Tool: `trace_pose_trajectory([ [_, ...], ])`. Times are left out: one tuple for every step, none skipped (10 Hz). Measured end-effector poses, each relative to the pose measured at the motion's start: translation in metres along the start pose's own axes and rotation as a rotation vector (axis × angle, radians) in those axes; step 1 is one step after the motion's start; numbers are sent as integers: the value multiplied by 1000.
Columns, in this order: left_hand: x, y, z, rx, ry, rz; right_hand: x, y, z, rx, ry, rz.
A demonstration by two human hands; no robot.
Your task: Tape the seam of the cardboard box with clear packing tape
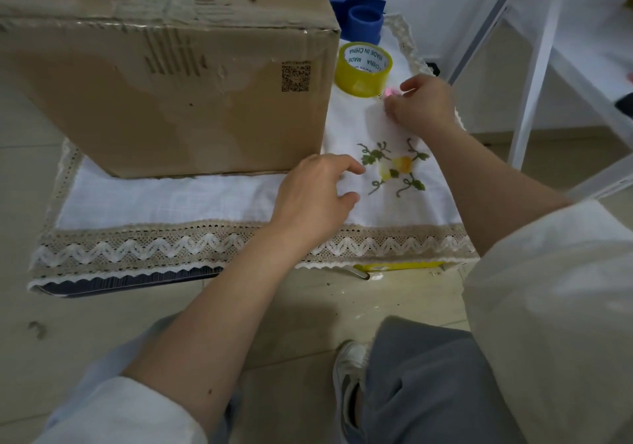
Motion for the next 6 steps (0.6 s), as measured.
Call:
trace_pose_trajectory([
  [3,2,-2,19,-9,-8,6,0,-6,-43,11,93],
  [6,2,-2,43,-17,-26,9,2,-7,-55,4,146],
  [8,0,-1,53,-31,-52,7,5,-6,-75,-5,173],
  [10,-3,0,65,-44,-46,2,3,4,-72,4,168],
  [12,-7,4,79,-45,-19,-3,5,18,-83,5,151],
  [11,-8,11,84,-43,39,-12,0,35,-101,14,112],
])
Point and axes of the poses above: each hand's wrist, its own z-axis away from the middle knuckle, its own x-axis out of the palm, y = z × x, the point moved 3 cm from there along -z, towards the middle knuckle, and after that the axes turned 13 degrees about -z, right-handed, at the moved point
